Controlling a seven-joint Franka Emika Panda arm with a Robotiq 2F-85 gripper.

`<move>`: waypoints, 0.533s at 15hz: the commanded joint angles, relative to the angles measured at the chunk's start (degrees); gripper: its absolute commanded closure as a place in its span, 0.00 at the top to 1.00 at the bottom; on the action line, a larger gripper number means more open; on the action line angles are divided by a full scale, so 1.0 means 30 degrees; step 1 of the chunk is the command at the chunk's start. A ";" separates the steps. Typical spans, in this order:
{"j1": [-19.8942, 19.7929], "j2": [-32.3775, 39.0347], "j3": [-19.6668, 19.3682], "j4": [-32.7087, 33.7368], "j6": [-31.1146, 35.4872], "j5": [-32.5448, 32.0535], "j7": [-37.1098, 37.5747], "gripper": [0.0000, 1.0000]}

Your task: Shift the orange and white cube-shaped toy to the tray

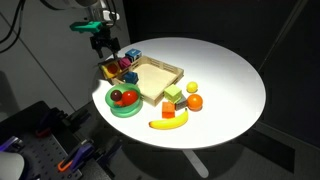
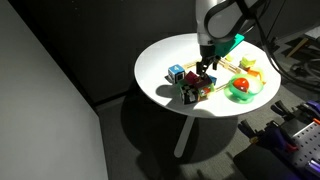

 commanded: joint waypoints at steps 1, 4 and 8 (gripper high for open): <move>-0.0042 -0.0111 -0.0035 -0.0766 0.0757 -0.0021 0.0878 1.00; -0.0026 0.0170 -0.0003 -0.0964 0.1443 -0.0022 0.0791 0.75; -0.0089 0.0448 0.0037 -0.1022 0.1920 0.0112 0.0494 0.49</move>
